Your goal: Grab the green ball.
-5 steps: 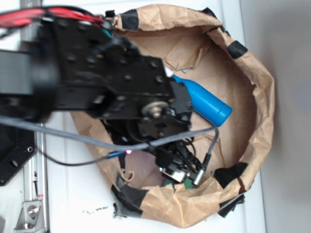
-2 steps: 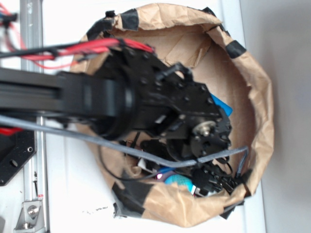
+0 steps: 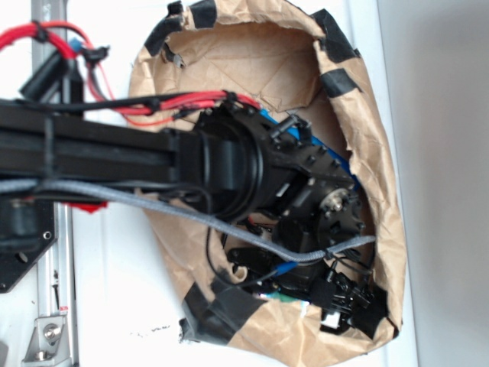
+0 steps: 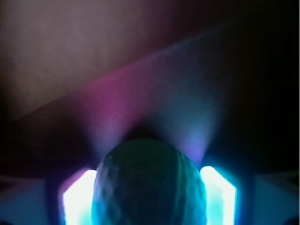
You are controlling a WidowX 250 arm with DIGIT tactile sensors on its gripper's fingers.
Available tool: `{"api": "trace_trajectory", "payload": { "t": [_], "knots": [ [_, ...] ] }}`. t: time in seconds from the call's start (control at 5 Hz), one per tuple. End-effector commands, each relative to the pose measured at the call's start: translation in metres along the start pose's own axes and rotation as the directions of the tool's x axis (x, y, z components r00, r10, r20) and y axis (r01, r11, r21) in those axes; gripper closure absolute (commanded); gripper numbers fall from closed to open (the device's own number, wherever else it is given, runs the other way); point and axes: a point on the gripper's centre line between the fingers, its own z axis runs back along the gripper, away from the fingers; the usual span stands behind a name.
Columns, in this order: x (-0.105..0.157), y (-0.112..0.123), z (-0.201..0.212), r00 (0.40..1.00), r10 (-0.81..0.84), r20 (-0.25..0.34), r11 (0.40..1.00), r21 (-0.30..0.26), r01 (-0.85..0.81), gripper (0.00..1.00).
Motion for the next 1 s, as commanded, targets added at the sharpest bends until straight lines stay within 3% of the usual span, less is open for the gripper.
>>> {"api": "trace_trajectory", "payload": {
  "t": [0.0,0.2,0.4,0.6,0.8],
  "knots": [
    [-0.005,-0.004,0.062,0.938,-0.297,0.178,0.955,0.043,0.294,1.0],
    [0.003,-0.004,0.131,0.845,-0.412,0.34,0.907,0.066,0.416,1.0],
    [-0.001,0.003,0.176,0.725,-0.558,0.405,0.827,0.203,0.524,1.0],
    [-0.015,0.022,0.211,0.555,-0.702,0.446,0.71,0.39,0.586,1.0],
    [-0.018,0.039,0.223,0.4,-0.819,0.411,0.572,0.534,0.622,1.0]
  ]
}}
